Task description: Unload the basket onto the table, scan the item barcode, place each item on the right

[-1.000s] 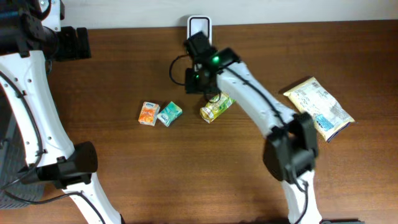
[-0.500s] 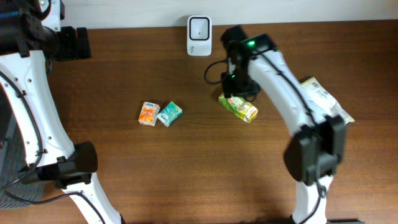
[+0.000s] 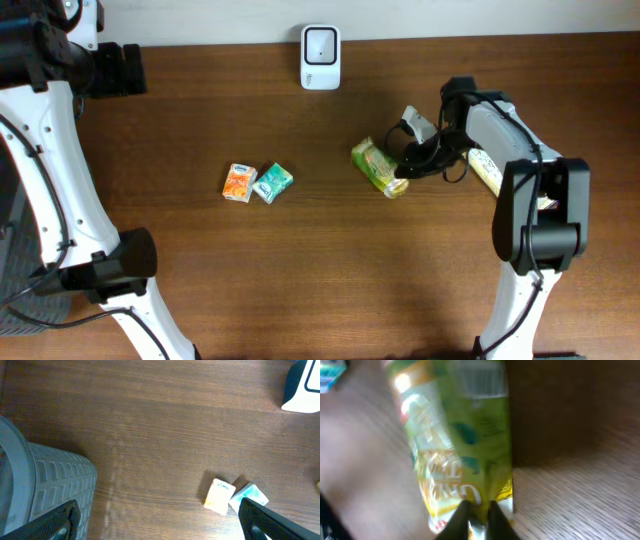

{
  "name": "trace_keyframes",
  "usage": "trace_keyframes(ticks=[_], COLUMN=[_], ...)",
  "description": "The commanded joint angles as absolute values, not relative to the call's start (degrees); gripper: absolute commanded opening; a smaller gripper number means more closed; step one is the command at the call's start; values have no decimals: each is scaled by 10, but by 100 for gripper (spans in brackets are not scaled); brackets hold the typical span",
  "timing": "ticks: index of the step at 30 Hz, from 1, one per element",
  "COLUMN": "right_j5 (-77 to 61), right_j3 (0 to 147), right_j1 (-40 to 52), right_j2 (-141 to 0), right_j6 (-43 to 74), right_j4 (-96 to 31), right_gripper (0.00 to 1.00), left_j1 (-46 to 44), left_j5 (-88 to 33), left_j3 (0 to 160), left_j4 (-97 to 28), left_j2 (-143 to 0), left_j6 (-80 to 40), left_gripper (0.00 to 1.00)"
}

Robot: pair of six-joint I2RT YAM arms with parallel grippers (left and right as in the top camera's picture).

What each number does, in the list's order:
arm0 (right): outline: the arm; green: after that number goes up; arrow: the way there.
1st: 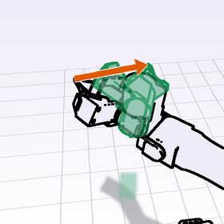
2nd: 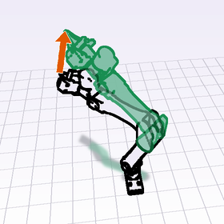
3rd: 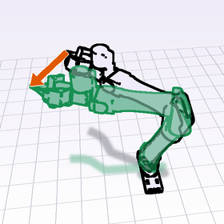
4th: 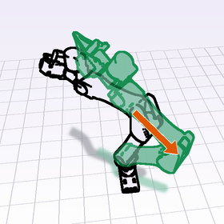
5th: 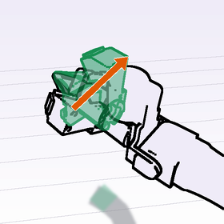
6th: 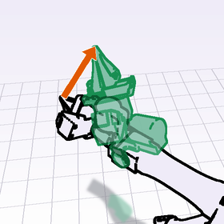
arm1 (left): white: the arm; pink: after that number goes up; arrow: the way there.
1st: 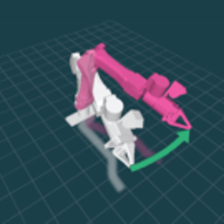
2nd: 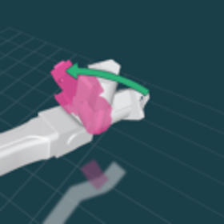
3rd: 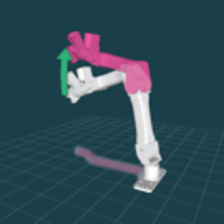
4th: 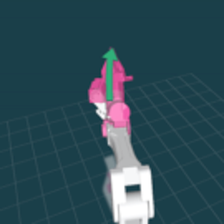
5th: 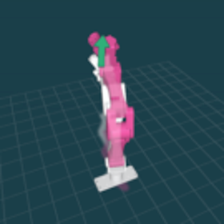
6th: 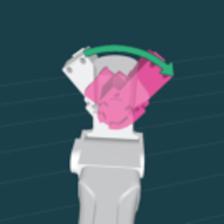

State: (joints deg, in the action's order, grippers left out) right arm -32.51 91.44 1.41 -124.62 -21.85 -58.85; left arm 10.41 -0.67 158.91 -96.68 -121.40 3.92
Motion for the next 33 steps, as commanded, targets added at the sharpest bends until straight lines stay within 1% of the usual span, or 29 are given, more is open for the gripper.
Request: trace_keyframes(ticks=[1, 3, 4, 6, 7, 8, 10, 11, 12, 13, 14, 16, 17, 18, 19, 21, 23, 26, 27, 28, 29, 30, 31, 33], right_j5=[-315, -347, -333, -235, -156, -95, -16, 3, 0, -18, -63, -174, -201, -226, -252, -311, -324, -328, -328, -328, -328, -328, -328, -296], right_j3=[914, 932, 938, 943, 943, 943, 943, 943, 944, 947, 947, 947, 945, 937, 927, 895, 862, 838, 838, 838, 838, 838, 841, 855], right_j1=[15, 18, 28, 80, 130, 181, 256, 275, 268, 248, 215, 160, 136, 109, 93, 71, 71, 70, 72, 72, 72, 72, 71, 74], right_j2=[-1273, -1261, -1239, -1186, -1165, -1162, -1179, -1184, -1182, -1179, -1174, -1174, -1174, -1175, -1177, -1195, -1217, -1223, -1223, -1223, -1223, -1223, -1220, -1193], right_j6=[-189, -171, -136, -50, 2, 33, 71, 96, 111, 110, 93, 13, -6, -24, -39, -73, -73, -72, -70, -66, -66, -66, -65, -35], right_j4=[-601, -622, -621, -606, -596, -590, -581, -573, -569, -569, -569, -565, -565, -562, -556, -541, -526, -509, -500, -496, -494, -494, -497, -504], right_gripper=[4, 4, 4, 4, 4, 4, 4, 12, 35, 52, 57, 61, 64, 71, 74, 75, 74, 67, 57, 43, 25, 10, 4, 4], left_j1=[106, 106, 106, 106, 106, 106, 106, 106, 106, 106, 106, 106, 106, 106, 106, 106, 106, 106, 106, 106, 106, 106, 106, 106], left_j5=[-13, -13, -13, -13, -13, -13, -13, -13, -13, -13, -13, -13, -13, -13, -13, -13, -13, -13, -13, -13, -13, -13, -13, -13], left_j3=[1593, 1593, 1593, 1593, 1593, 1593, 1593, 1593, 1593, 1593, 1593, 1593, 1593, 1593, 1593, 1593, 1593, 1593, 1593, 1593, 1593, 1593, 1593, 1593], left_j4=[-967, -967, -967, -967, -967, -967, -967, -967, -967, -967, -967, -967, -967, -967, -967, -967, -967, -967, -967, -967, -967, -967, -967, -967], left_j2=[-1213, -1213, -1213, -1213, -1213, -1213, -1213, -1213, -1213, -1213, -1213, -1213, -1213, -1213, -1213, -1213, -1213, -1213, -1213, -1213, -1213, -1213, -1213, -1213], left_j6=[48, 48, 48, 48, 48, 48, 48, 48, 48, 48, 48, 48, 48, 48, 48, 48, 48, 48, 48, 48, 48, 48, 48, 48], left_gripper=[99, 99, 99, 99, 99, 99, 99, 99, 99, 99, 99, 99, 99, 99, 99, 99, 99, 99, 99, 99, 99, 99, 99, 99])
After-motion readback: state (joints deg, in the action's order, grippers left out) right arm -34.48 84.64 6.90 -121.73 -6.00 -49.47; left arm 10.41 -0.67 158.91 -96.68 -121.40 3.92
